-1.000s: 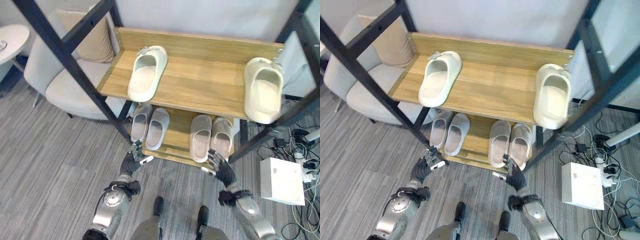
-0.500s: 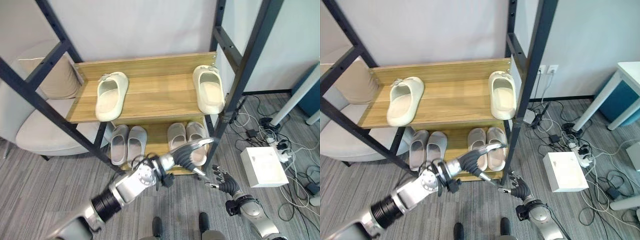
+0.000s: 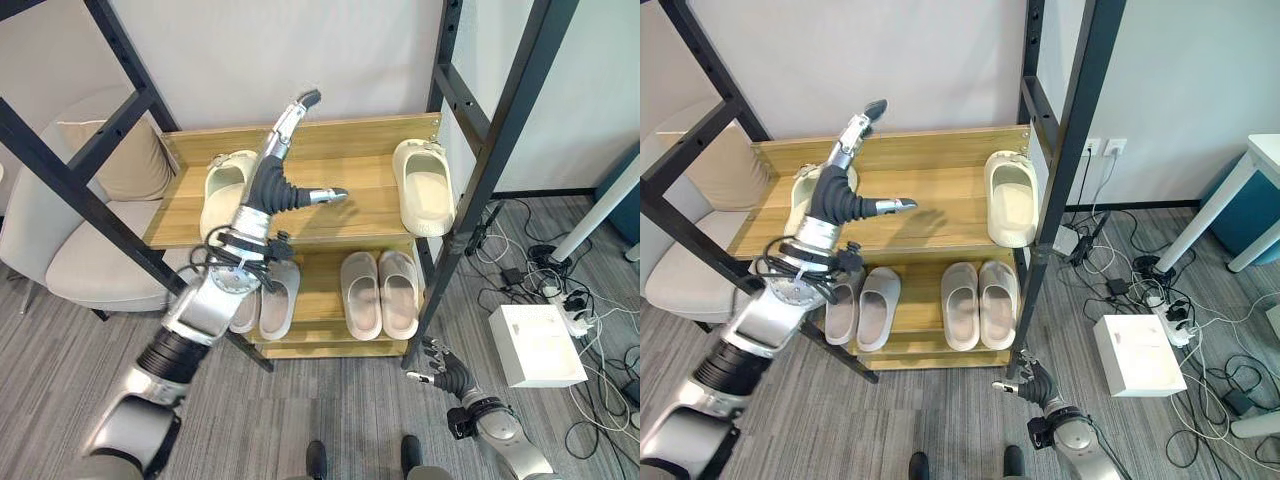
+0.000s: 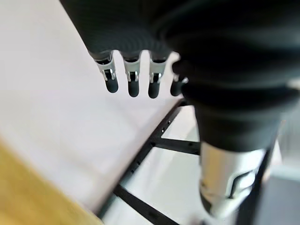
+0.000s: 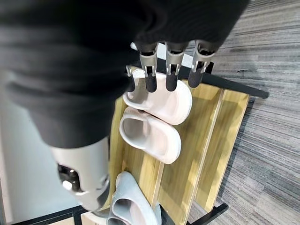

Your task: Arrange the slippers neatly on the shoe rack.

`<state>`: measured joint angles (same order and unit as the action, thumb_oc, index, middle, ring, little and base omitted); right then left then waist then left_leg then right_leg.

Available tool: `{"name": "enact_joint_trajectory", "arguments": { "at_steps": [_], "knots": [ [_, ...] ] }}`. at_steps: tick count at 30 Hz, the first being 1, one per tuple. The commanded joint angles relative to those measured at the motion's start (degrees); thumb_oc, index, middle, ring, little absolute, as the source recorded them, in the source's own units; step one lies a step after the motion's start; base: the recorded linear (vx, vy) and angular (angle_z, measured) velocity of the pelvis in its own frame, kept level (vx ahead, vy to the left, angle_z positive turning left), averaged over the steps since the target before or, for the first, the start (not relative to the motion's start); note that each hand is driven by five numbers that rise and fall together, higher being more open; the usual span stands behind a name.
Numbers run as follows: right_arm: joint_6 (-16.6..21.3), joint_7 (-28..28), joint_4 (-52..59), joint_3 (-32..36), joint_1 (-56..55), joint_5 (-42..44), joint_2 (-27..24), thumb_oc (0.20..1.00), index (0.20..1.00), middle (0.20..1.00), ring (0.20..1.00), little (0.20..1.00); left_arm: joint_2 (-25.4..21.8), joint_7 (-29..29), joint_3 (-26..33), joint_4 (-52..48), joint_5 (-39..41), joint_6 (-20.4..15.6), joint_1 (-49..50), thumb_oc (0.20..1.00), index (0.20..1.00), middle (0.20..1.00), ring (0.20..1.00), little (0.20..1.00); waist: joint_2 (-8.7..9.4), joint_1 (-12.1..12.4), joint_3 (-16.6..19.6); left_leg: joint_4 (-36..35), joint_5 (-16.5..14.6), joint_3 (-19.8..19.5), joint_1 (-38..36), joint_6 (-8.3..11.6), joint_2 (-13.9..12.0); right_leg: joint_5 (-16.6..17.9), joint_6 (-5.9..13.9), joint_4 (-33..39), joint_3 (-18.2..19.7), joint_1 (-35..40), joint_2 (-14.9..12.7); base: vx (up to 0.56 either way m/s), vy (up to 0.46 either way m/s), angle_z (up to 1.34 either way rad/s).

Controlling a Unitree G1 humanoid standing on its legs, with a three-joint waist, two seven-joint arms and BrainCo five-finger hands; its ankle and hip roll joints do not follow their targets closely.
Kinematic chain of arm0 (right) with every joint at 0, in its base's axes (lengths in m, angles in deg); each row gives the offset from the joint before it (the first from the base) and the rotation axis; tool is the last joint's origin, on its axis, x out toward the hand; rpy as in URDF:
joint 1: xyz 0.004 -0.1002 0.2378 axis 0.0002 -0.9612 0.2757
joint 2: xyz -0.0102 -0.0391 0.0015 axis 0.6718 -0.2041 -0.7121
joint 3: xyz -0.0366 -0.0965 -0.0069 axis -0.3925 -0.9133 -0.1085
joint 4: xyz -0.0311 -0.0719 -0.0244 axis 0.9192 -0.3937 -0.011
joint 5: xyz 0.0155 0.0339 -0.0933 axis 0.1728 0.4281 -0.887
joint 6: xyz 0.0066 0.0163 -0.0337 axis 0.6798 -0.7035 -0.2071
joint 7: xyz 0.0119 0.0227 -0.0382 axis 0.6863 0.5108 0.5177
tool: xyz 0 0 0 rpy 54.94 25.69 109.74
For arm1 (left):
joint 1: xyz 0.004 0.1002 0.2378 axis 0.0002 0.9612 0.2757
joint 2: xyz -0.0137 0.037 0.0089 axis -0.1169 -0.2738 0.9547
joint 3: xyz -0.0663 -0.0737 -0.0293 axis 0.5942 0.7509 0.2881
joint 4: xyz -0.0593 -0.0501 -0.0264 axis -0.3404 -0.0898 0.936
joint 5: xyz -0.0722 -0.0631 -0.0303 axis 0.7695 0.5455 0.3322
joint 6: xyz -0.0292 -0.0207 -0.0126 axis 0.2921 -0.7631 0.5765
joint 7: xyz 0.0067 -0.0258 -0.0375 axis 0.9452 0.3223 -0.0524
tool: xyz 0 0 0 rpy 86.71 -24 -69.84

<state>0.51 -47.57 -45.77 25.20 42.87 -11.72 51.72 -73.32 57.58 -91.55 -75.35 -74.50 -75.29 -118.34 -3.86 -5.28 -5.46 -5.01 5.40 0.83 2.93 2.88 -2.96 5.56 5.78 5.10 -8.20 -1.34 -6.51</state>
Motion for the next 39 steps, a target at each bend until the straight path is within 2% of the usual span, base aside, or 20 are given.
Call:
{"name": "enact_joint_trajectory", "arguments": {
  "at_steps": [1, 2, 4, 5, 7, 16, 21, 24, 27, 34, 36, 37, 39],
  "knots": [
    [4.92, -0.39, 2.74, -0.84, 1.89, 0.74, -0.33, 1.000, 1.000, 1.000, 1.000, 1.000, -2.29, -8.45, -0.47, 5.47, -14.27, 3.99, -8.67, 1.000, 1.000, 1.000, 1.000, 1.000, 2.05, 0.57, -1.45, 0.01, -7.24, 1.13, -4.33, 1.95, -1.06, -5.37, 3.92, -0.10, -1.28, 2.98, -2.65, 0.04, 0.017, -0.03],
    [5.33, -0.45, 2.94, -0.99, 1.62, 0.82, -0.58, 1.000, 1.000, 1.000, 1.000, 1.000, -4.64, -10.48, -0.51, 8.08, -19.76, 6.88, -9.58, 1.000, 1.000, 1.000, 1.000, 1.000, 2.03, 0.36, -1.36, 0.01, -7.42, 1.29, -4.33, 1.89, -1.07, -5.36, 4.04, -0.10, -0.99, 2.84, -2.68, 0.04, 0.018, -0.04],
    [5.36, -0.43, 3.10, -1.04, 1.40, 0.85, -0.75, 1.000, 1.000, 1.000, 1.000, 1.000, -5.75, -10.89, -0.75, 9.29, -21.64, 7.93, -10.14, 1.000, 1.000, 1.000, 1.000, 1.000, 2.05, 0.33, -1.37, 0.01, -7.49, 1.41, -4.31, 1.90, -1.07, -5.35, 4.09, -0.10, -0.88, 2.75, -2.69, 0.02, 0.016, -0.07],
    [5.43, -0.27, 3.60, -1.02, 1.14, 0.78, -1.33, 1.000, 1.000, 1.000, 1.000, 1.000, -8.28, -11.44, -1.41, 11.72, -24.88, 10.09, -11.35, 1.000, 1.000, 1.000, 1.000, 1.000, 1.99, 0.09, -1.43, 0.01, -7.58, 1.62, -4.20, 1.89, -1.06, -5.28, 4.22, -0.10, -0.72, 2.42, -2.74, 0.02, 0.017, -0.07],
    [5.57, -0.16, 3.99, -0.70, 0.57, 0.87, -1.97, 1.000, 1.000, 1.000, 1.000, 1.000, -11.32, -11.04, -2.20, 14.59, -28.16, 12.16, -12.37, 1.000, 1.000, 1.000, 1.000, 1.000, 1.96, -0.14, -1.34, 0.01, -7.69, 1.94, -4.03, 1.90, -1.07, -5.11, 4.35, -0.10, -0.50, 1.99, -2.77, 0.03, 0.019, -0.07],
    [5.54, 0.74, 5.50, 1.21, -1.34, 1.40, -2.79, 1.000, 1.000, 1.000, 1.000, 1.000, -19.45, -8.93, -1.77, 22.03, -33.50, 16.55, -11.28, 1.000, 1.000, 1.000, 1.000, 1.000, 2.34, -0.58, -1.48, 0.01, -7.94, 2.93, -3.42, 1.79, -1.05, -4.71, 4.66, -0.10, 0.51, 0.55, -2.73, 0.02, 0.013, -0.09],
    [5.35, 0.92, 5.97, 1.40, -1.48, 1.09, -2.73, 1.000, 1.000, 1.000, 1.000, 1.000, -21.28, -7.95, -1.91, 25.90, -34.36, 18.33, -11.82, 1.000, 1.000, 1.000, 1.000, 1.000, 2.59, -0.76, -1.72, 0.01, -8.00, 2.99, -2.95, 1.67, -1.01, -4.66, 4.73, -0.10, 0.71, -0.19, -2.59, 0.01, 0.004, -0.01],
    [5.27, 0.81, 6.56, 1.60, -1.44, 1.32, -2.74, 1.000, 1.000, 1.000, 1.000, 1.000, -20.74, -7.75, -2.76, 29.67, -33.83, 19.57, -13.02, 1.000, 1.000, 1.000, 1.000, 1.000, 2.76, -1.07, -2.09, 0.01, -8.00, 3.11, -2.55, 1.52, -0.99, -4.49, 4.82, -0.10, 0.93, -0.81, -2.61, 0.00, 0.000, 0.00],
    [5.46, 0.67, 7.64, 1.94, -1.37, 1.88, -3.37, 1.000, 1.000, 1.000, 1.000, 1.000, -21.05, -7.05, -6.91, 35.88, -34.32, 21.27, -17.81, 1.000, 1.000, 1.000, 1.000, 1.000, 2.91, -1.95, -2.78, 0.01, -7.90, 3.52, -1.76, 1.35, -0.86, -4.07, 4.98, -0.10, 1.47, -1.96, -2.52, 0.00, 0.044, -0.02],
    [5.72, 0.77, 8.45, 2.73, -2.43, 3.80, -3.22, 1.000, 1.000, 1.000, 1.000, 1.000, -21.66, -7.12, -11.91, 42.67, -32.49, 22.75, -25.00, 1.000, 1.000, 1.000, 1.000, 1.000, 3.73, -3.02, -3.64, 0.01, -7.78, 4.70, -0.69, 1.13, -0.88, -3.27, 5.30, -0.10, 2.75, -3.91, -2.45, 0.00, 0.036, -0.12],
    [5.64, 0.78, 8.62, 3.04, -2.82, 4.28, -2.90, 1.000, 1.000, 1.000, 1.000, 1.000, -22.06, -7.33, -11.97, 42.53, -31.52, 22.86, -26.04, 0.529, 0.529, 0.529, 0.529, 0.529, 4.13, -3.23, -3.93, 0.01, -7.87, 4.92, -0.46, 1.03, -0.83, -3.09, 5.33, -0.10, 3.11, -4.34, -2.39, 0.01, 0.036, -0.17],
    [5.59, 0.80, 8.79, 3.01, -2.80, 4.48, -2.70, 1.000, 1.000, 1.000, 1.000, 1.000, -22.12, -7.51, -12.27, 42.46, -31.10, 22.85, -26.94, 0.200, 0.200, 0.200, 0.200, 0.200, 4.30, -3.33, -4.11, 0.01, -7.91, 5.05, -0.37, 0.97, -0.84, -2.99, 5.39, -0.10, 3.29, -4.59, -2.44, 0.02, 0.039, -0.16],
    [5.60, 0.68, 8.79, 2.94, -2.81, 4.54, -2.52, 1.000, 1.000, 1.000, 1.000, 1.000, -22.17, -7.28, -12.77, 42.30, -30.75, 22.46, -27.47, 0.200, 0.200, 0.200, 0.200, 0.200, 4.34, -3.35, -4.22, 0.01, -8.02, 5.15, -0.38, 0.95, -0.80, -2.96, 5.46, -0.10, 3.27, -4.71, -2.49, 0.01, 0.014, -0.05]
  ]
}}
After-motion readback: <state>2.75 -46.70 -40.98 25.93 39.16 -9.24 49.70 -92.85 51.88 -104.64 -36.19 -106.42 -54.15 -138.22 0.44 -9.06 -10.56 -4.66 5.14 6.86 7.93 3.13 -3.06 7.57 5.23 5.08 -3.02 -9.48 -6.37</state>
